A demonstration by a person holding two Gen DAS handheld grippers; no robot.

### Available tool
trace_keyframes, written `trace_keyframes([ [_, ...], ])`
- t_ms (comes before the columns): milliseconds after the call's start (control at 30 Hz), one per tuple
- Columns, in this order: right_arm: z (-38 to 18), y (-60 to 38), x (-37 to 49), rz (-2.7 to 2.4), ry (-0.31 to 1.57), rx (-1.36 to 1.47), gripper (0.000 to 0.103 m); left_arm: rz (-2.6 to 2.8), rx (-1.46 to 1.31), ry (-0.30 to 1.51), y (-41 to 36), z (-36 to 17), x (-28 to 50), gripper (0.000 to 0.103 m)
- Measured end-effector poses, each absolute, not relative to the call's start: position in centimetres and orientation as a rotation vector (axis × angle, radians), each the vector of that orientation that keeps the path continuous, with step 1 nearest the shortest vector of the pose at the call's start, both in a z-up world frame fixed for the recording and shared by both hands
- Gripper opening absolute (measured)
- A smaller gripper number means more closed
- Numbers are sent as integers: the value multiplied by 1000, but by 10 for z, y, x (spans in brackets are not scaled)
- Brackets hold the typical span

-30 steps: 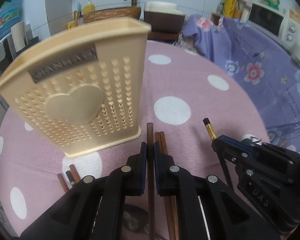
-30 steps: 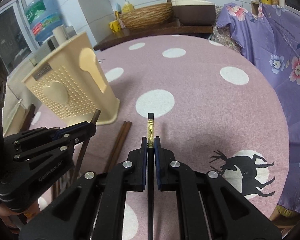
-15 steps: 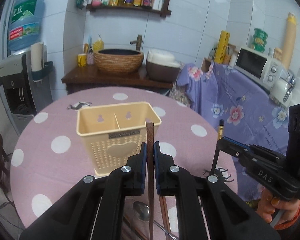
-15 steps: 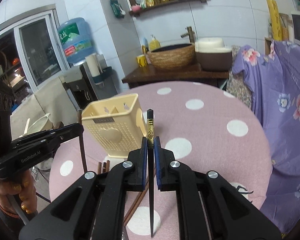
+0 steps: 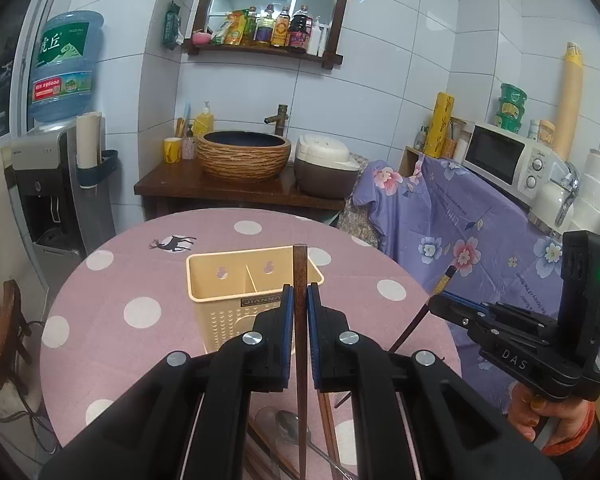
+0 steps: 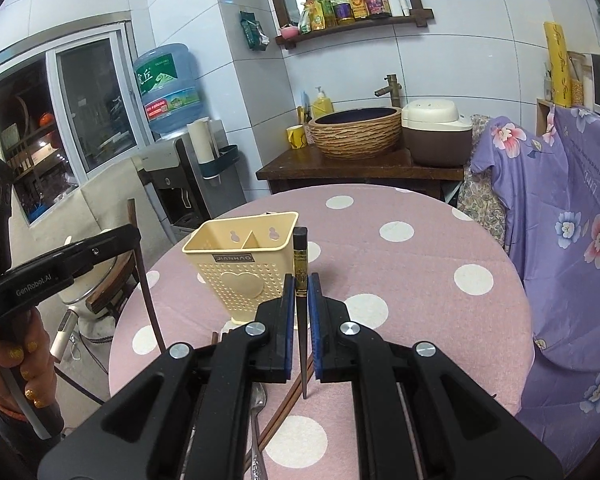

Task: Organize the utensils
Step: 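Carry the black chopstick with the right gripper over the cream holder, then lower the chopstick into the holder and open the right gripper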

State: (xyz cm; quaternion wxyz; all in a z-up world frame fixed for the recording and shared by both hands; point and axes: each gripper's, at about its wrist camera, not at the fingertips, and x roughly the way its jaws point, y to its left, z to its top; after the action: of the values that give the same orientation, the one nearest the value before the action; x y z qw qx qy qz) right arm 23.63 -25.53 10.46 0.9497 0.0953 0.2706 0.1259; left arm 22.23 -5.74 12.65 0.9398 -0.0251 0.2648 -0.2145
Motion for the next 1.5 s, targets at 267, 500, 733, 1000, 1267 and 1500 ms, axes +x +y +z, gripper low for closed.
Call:
trace_keyframes([
  [267,108,-255,237,264,549,196,7,-440,-68,536,-51,131,223,8],
  [500,119,-252,239,294,547,195,7,-463,-97,536,-45,143,223,8],
  [733,168,-245,243,356,501,185,7,-460,-109,482,-34,185,227,8],
  [1000,250,-224,264,339,357,143,7,-326,-135,325,-11,253,250,8],
  [1267,245,-202,322,247,361,133,8,-206,-181,271,-7,245,299,8],
  [1500,199,-195,352,212,425,135,8,-140,-210,261,-6,194,323,8],
])
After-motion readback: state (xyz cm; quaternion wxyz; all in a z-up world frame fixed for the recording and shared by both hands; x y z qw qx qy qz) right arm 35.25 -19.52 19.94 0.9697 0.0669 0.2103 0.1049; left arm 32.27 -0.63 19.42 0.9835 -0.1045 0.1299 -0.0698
